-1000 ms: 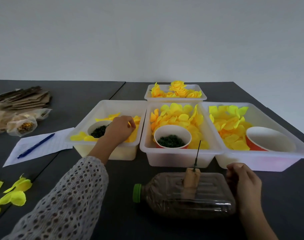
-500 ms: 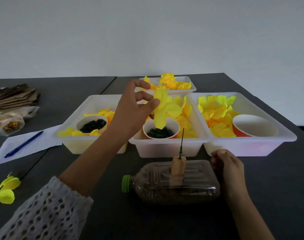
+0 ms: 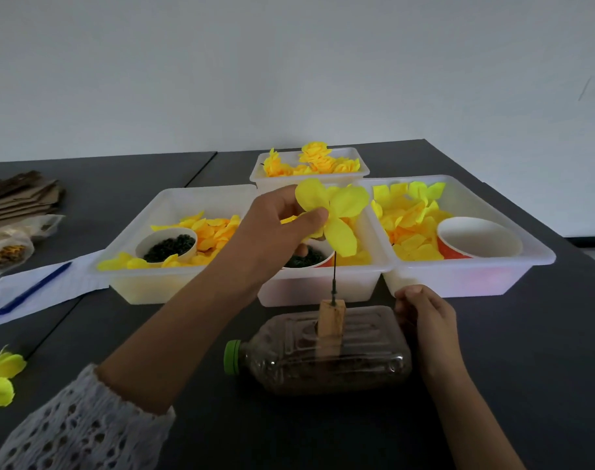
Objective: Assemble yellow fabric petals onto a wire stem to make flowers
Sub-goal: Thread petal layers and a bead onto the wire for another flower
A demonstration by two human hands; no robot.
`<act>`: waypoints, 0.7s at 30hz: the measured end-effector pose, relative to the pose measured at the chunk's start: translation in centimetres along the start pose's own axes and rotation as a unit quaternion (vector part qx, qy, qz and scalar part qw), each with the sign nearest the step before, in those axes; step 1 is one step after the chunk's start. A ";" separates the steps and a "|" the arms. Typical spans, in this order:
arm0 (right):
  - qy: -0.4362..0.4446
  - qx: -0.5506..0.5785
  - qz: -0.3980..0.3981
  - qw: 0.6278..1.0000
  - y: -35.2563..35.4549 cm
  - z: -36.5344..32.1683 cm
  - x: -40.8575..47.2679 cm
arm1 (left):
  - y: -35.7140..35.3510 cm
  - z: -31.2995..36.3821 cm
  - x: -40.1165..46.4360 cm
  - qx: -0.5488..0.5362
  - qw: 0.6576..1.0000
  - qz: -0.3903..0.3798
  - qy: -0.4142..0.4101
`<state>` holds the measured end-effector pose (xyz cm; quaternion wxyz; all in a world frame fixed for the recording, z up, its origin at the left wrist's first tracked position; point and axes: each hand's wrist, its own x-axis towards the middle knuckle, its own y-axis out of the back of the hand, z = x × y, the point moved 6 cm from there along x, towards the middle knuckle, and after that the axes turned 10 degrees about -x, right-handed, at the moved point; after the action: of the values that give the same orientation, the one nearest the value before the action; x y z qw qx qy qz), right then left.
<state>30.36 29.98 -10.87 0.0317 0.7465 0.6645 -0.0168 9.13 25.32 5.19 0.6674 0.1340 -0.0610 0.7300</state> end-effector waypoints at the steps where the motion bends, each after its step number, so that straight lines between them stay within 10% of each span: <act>1: 0.000 -0.003 0.000 1.000 0.0 0.0 0.0 | -0.1 -0.2 0.0 -0.004 1.000 -0.008 0.019; 21: 0.029 -0.016 -0.008 0.999 -0.3 -0.2 0.1 | -0.2 -2.2 0.0 0.038 0.980 -0.042 0.190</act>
<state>30.09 30.11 -10.73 0.0241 0.7406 0.6713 0.0154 9.06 25.96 3.05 0.6917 0.0202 0.1004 0.7149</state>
